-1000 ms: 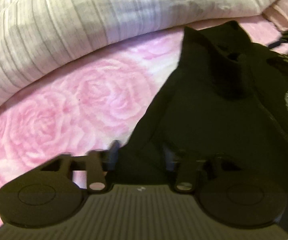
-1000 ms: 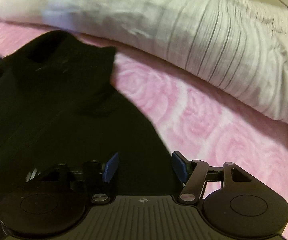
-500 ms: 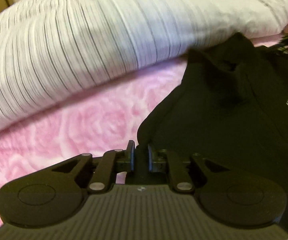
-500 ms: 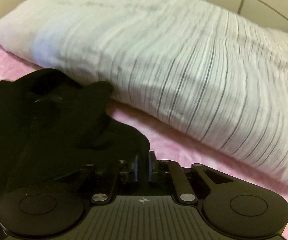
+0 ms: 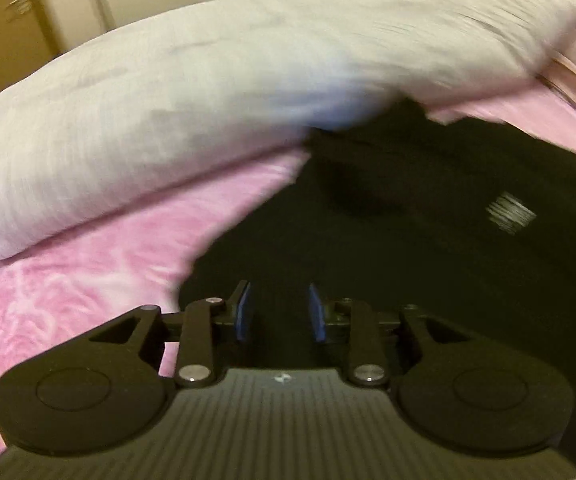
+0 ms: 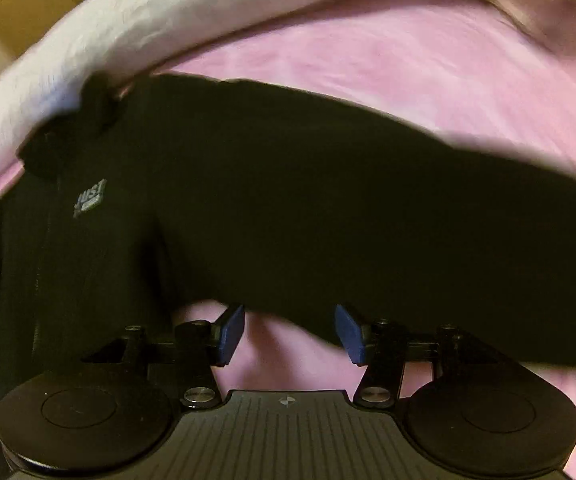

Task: Fold clothes
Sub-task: 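Spread the jacket flat on the bed, pulling a sleeve outward with the right gripper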

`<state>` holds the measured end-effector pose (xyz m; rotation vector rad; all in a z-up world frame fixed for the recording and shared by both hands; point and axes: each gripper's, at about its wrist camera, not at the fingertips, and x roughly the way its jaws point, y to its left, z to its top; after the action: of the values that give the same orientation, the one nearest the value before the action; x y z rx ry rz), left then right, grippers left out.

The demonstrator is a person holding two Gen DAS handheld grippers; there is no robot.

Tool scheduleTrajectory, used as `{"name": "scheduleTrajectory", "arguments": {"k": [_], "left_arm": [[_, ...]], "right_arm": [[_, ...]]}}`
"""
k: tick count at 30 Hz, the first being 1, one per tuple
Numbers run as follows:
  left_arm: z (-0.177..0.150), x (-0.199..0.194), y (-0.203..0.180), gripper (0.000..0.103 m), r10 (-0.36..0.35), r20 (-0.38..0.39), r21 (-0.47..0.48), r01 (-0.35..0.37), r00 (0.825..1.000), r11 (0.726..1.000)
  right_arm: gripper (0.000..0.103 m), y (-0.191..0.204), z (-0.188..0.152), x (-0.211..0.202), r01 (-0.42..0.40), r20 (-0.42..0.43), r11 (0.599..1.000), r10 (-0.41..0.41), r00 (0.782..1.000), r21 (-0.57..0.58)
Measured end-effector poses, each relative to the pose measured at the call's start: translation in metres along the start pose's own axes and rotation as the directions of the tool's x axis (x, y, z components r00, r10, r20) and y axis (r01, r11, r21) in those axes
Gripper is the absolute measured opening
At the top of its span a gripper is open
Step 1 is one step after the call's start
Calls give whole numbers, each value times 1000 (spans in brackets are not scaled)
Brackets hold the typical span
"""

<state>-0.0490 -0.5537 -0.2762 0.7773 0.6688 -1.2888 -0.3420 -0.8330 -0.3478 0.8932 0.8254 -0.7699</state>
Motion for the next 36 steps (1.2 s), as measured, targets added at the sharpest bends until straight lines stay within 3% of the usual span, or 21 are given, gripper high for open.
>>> {"name": "scheduleTrajectory", "arguments": {"k": [3, 6, 12, 16, 19, 20, 22, 24, 26, 30, 33, 35, 36], "left_arm": [[-8, -15, -62, 28, -81, -26, 76, 83, 996, 994], [-10, -21, -135, 31, -183, -43, 166, 188, 982, 968], [-2, -26, -263, 31, -363, -68, 266, 367, 929, 891], [2, -30, -307, 32, -408, -89, 300, 415, 908, 859], [-1, -34, -318, 32, -407, -106, 309, 419, 907, 854], [-4, -38, -318, 32, -401, -116, 310, 416, 909, 855], [-9, -41, -315, 32, -376, -138, 315, 400, 916, 860], [-15, -45, -308, 32, -353, -147, 313, 382, 924, 870], [-21, -47, -297, 32, -335, -159, 288, 369, 929, 884], [-36, -52, -274, 32, -301, -186, 240, 340, 936, 909], [-50, -61, -254, 32, -267, -190, 217, 306, 945, 927], [-62, -70, -238, 33, -239, -195, 195, 276, 951, 941], [-71, -75, -229, 34, -223, -201, 178, 259, 954, 949]], "right_arm": [[55, -31, -22, -34, 95, 26, 993, -97, 995, 76], [55, -68, -31, -60, 151, 87, 975, -166, 982, 160], [58, -138, -31, -86, 211, 146, 914, -275, 950, 346], [60, -185, -31, -103, 238, 172, 853, -350, 921, 465], [60, -221, -32, -116, 250, 184, 797, -407, 894, 549], [59, -228, -31, -113, 218, 199, 785, -396, 897, 581], [11, -225, -31, -117, 261, 203, 784, -438, 876, 564], [11, -217, -32, -124, 341, 209, 784, -503, 838, 519], [11, -202, -33, -134, 454, 227, 773, -586, 778, 444], [16, -210, -33, -120, 486, 153, 778, -578, 802, 398], [44, -192, -37, -125, 530, 151, 772, -605, 782, 351], [47, -179, -40, -129, 560, 154, 765, -624, 766, 319], [48, -167, -45, -134, 548, 158, 777, -611, 776, 310]]}}
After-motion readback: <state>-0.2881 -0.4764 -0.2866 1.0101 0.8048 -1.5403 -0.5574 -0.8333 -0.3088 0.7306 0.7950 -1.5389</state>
